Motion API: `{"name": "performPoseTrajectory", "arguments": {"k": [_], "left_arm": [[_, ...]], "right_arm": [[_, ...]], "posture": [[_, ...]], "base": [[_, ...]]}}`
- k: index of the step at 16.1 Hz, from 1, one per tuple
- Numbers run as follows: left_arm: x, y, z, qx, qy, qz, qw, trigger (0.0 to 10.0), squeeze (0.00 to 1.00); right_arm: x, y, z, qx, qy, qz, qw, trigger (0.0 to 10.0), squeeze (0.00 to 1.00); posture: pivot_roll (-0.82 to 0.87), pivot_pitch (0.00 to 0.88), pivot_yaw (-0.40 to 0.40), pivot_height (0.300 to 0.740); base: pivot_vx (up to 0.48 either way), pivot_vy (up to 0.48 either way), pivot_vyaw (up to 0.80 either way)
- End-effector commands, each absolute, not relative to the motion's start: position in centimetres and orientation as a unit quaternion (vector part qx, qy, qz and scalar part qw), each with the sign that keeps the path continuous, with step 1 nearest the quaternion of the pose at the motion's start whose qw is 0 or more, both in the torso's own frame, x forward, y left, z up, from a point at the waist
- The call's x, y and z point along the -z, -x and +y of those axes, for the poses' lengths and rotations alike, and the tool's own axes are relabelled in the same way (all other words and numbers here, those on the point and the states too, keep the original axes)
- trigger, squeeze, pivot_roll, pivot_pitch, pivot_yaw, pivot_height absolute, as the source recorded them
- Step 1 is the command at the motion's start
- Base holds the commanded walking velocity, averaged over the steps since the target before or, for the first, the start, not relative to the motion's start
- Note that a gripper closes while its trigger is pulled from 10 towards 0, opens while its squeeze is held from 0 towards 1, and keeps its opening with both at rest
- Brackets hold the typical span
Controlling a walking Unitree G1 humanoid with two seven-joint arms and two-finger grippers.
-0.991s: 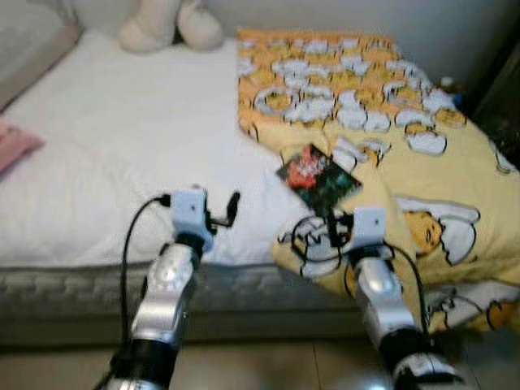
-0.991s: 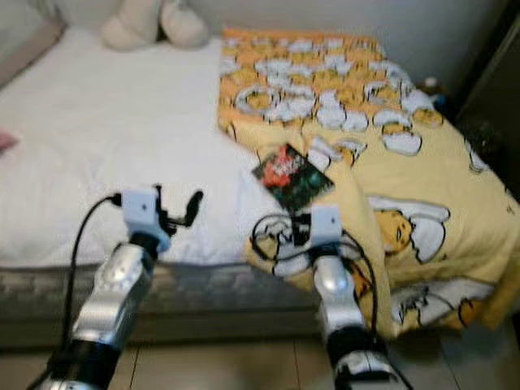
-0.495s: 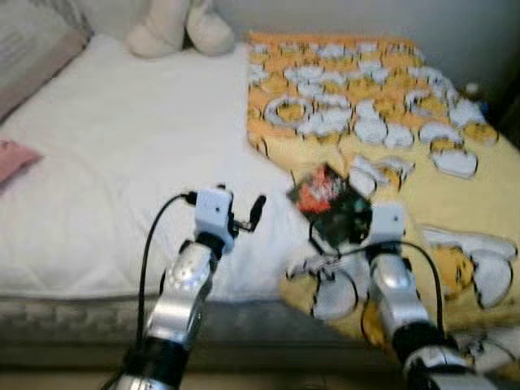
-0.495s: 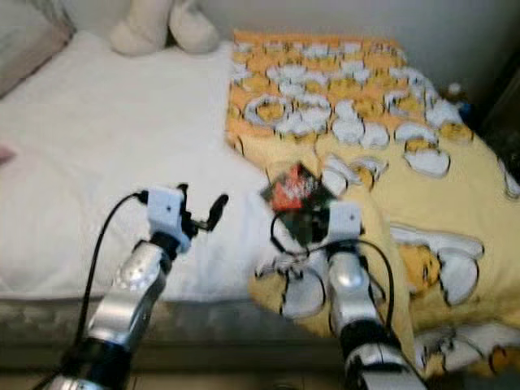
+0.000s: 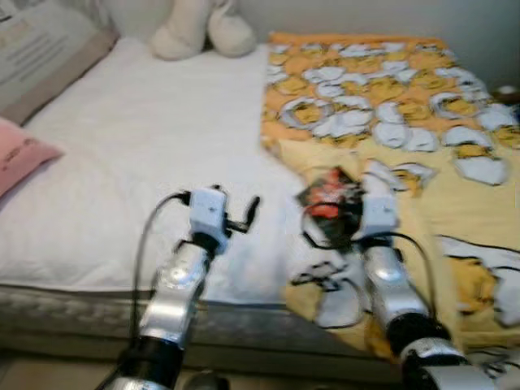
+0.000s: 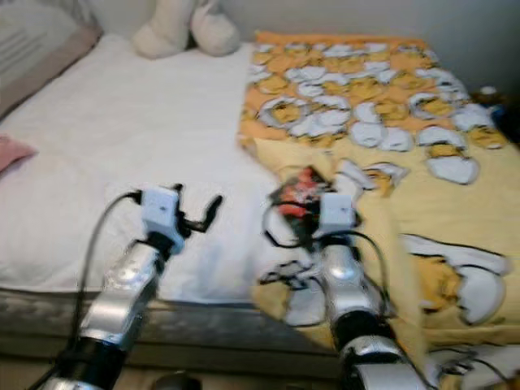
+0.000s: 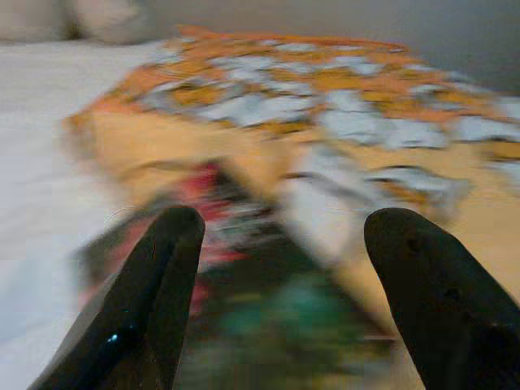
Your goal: Clean up the room
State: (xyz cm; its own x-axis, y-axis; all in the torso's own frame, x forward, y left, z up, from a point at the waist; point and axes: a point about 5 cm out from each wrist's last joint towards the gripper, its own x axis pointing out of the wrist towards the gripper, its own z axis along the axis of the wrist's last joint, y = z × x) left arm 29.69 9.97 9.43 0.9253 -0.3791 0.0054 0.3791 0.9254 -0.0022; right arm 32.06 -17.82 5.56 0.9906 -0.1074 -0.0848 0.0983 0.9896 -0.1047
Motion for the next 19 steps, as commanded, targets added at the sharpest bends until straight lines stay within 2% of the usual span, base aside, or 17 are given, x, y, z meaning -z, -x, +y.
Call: {"name": "performPoseTrajectory", "arguments": {"k": [1,5,11,19], "left_arm": [[-9.9,-29.9,10.6,0.192,-0.002,-0.008,0.981,10.0,0.0],[-9.4,-29.8,10.7,0.188,-0.005,0.007,0.982,10.0,0.0],[-8.9,-28.3,13.6,0.152,-0.006,0.029,0.988,10.0,0.0],[-9.4,-25.9,15.9,0.154,-0.023,0.055,0.986,10.0,0.0]], "right_arm": [[-6.0,-32.4,-17.7,0.054,0.049,0.036,0.997,10.0,0.0],[-6.0,-32.5,-18.3,0.066,0.044,0.043,0.996,10.0,0.0],[-7.0,-34.0,-19.6,0.076,0.047,0.063,0.994,10.0,0.0],[-5.2,-34.3,-17.3,0.04,-0.039,0.155,0.986,10.0,0.0]], "posture": [[-0.01,0.0,0.021,0.714],[0.0,0.0,0.018,0.714],[0.07,0.0,0.031,0.714],[0.15,0.018,0.066,0.714]], "base": [[0.296,-0.375,0.0],[0.32,-0.351,0.0],[0.0,0.0,0.0],[0.0,0.0,0.0]]}}
